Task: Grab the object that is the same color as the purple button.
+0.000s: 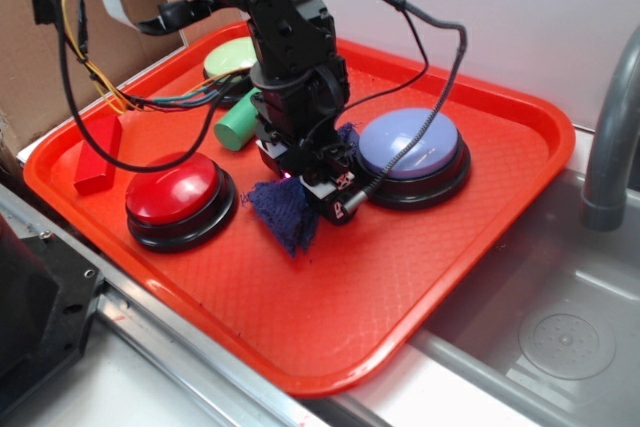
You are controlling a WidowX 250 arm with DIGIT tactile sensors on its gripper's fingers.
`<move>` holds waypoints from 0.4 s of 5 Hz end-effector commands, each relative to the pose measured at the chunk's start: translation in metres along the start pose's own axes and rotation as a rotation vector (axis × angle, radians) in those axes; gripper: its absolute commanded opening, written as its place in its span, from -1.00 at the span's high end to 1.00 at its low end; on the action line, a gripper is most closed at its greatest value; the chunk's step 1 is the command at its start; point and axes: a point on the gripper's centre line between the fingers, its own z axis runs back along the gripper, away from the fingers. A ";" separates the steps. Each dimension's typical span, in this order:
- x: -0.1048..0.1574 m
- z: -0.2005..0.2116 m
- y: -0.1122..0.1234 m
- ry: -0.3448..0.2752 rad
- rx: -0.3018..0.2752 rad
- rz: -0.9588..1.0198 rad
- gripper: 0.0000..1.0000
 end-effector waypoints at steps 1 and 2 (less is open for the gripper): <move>0.003 0.026 0.014 0.013 0.003 0.069 1.00; 0.005 0.062 0.028 0.022 -0.001 0.119 1.00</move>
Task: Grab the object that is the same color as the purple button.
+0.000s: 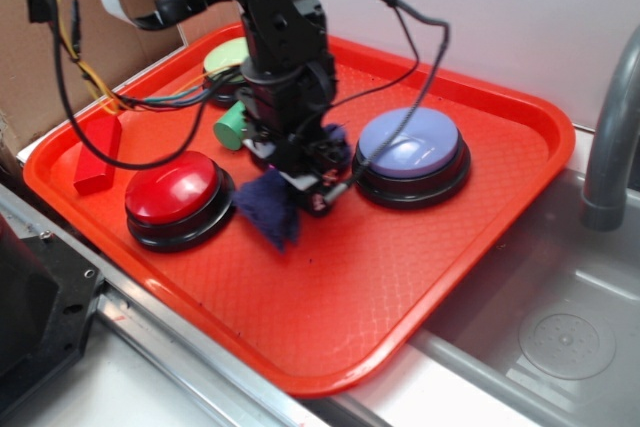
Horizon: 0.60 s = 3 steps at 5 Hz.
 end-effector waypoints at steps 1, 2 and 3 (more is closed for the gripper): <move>0.016 0.098 0.029 -0.084 -0.025 0.136 1.00; 0.019 0.137 0.043 -0.139 -0.067 0.211 1.00; 0.018 0.171 0.061 -0.206 -0.140 0.265 1.00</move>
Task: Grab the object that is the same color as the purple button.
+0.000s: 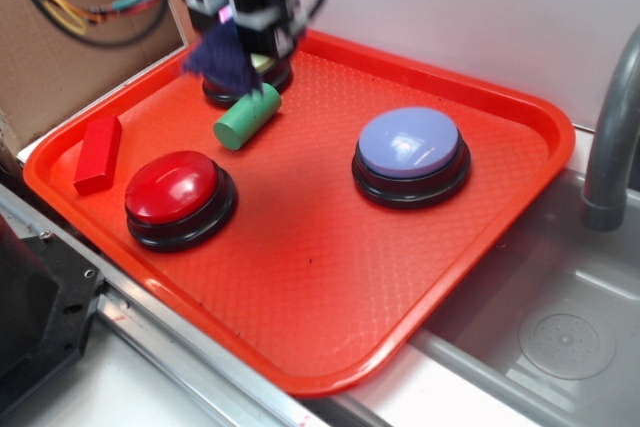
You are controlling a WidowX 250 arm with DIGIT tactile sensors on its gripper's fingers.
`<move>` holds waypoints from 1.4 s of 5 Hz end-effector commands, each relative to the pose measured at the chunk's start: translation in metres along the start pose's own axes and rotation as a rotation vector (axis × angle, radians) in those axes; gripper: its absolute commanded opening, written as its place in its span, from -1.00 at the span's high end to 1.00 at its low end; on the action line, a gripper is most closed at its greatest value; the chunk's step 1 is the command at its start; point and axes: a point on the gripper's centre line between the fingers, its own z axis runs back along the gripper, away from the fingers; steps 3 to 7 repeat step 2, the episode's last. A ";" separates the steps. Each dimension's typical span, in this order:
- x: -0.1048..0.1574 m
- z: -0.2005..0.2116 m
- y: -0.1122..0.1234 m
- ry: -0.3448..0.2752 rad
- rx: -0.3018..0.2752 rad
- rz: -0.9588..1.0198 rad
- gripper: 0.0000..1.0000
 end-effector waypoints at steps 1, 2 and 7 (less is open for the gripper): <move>0.012 0.062 0.026 -0.177 -0.082 0.099 1.00; 0.018 0.057 0.025 -0.172 -0.066 0.092 1.00; 0.018 0.057 0.025 -0.172 -0.066 0.092 1.00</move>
